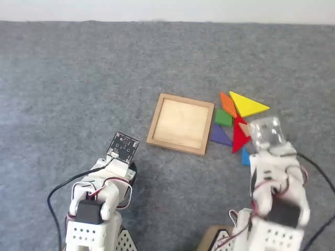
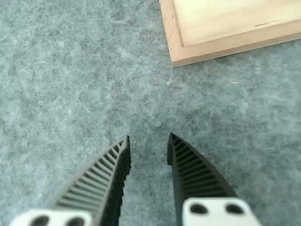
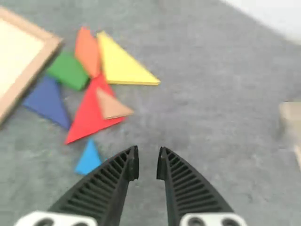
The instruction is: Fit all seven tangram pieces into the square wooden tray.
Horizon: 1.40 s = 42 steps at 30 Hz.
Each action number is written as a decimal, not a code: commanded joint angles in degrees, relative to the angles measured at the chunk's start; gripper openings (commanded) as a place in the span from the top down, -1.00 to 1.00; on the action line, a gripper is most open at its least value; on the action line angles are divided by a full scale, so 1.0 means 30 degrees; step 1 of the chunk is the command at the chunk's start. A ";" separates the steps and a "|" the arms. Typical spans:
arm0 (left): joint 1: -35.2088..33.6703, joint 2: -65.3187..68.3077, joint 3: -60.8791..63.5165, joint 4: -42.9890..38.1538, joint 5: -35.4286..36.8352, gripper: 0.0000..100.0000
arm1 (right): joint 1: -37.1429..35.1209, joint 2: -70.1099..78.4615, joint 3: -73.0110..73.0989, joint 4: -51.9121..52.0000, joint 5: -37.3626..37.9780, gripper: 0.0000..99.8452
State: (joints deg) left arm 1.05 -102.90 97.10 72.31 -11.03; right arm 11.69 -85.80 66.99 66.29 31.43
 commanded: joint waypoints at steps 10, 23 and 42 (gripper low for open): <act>-0.0029 -0.0410 -0.0220 0.0059 0.0147 0.75 | -0.4000 2.4864 -1.4740 -0.0484 -0.2901 0.81; -0.0029 -0.0410 -0.0220 0.0059 0.0147 0.75 | -0.6227 3.3216 -1.9048 -0.0513 -0.7473 0.43; -0.0029 -0.0410 -0.0220 0.0059 0.0147 0.75 | -0.2154 3.3480 -1.8901 -0.1070 -0.7678 0.44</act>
State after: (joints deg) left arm 1.14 -102.90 97.10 72.31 -11.03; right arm 4.66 19.25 10.29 63.03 8.04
